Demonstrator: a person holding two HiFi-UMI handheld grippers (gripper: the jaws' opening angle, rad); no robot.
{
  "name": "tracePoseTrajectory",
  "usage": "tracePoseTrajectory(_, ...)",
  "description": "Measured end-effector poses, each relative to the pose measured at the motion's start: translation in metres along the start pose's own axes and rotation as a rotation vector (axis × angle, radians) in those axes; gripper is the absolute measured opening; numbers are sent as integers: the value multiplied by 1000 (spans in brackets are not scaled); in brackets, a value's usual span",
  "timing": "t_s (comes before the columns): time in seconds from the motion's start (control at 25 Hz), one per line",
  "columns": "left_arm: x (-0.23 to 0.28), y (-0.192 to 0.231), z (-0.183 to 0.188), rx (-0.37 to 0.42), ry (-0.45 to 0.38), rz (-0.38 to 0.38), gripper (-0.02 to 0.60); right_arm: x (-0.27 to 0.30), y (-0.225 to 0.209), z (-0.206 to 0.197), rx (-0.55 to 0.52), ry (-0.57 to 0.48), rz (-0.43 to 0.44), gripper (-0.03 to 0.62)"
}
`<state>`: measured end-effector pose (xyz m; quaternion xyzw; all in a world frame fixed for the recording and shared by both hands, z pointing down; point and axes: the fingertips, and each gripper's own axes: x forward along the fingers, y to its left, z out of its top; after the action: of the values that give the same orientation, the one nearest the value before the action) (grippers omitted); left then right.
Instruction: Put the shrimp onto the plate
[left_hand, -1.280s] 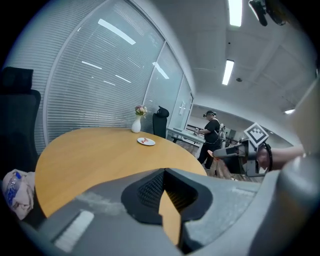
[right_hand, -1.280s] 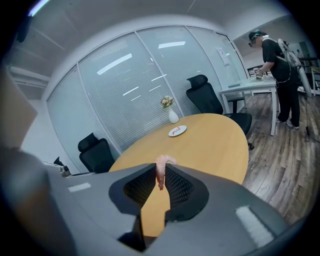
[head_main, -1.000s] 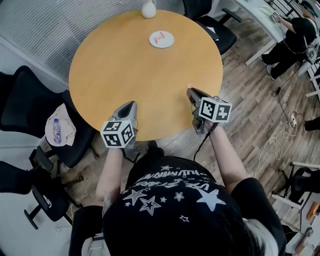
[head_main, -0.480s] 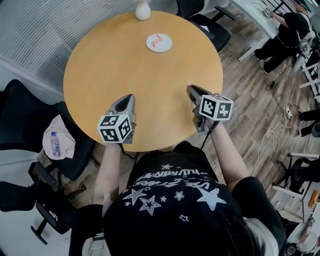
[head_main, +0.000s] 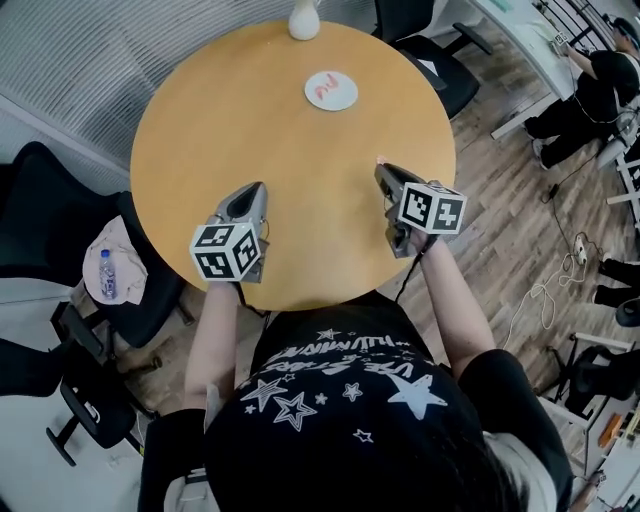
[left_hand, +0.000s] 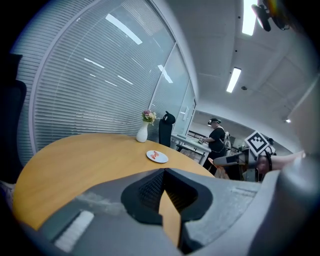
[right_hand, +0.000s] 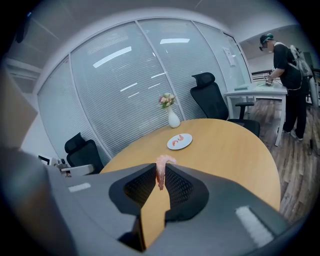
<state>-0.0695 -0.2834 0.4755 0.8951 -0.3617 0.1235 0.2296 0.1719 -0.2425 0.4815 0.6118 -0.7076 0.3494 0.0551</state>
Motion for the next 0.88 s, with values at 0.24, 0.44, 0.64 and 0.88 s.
tracePoseTrajectory(0.24, 12, 2, 3, -21, -6, 86, 2, 30, -12, 29, -25, 25, 76, 60)
tracePoseTrajectory(0.44, 26, -1, 6, -28, -14, 140, 2, 50, -26, 49, -33, 43, 119, 60)
tracePoseTrajectory(0.64, 37, -3, 1, -36, 1, 203, 2, 71, -40, 60, -62, 83, 170, 60)
tracePoseTrajectory(0.88, 50, -2, 0, -45, 12, 259, 2, 99, -56, 68, -73, 121, 200, 60)
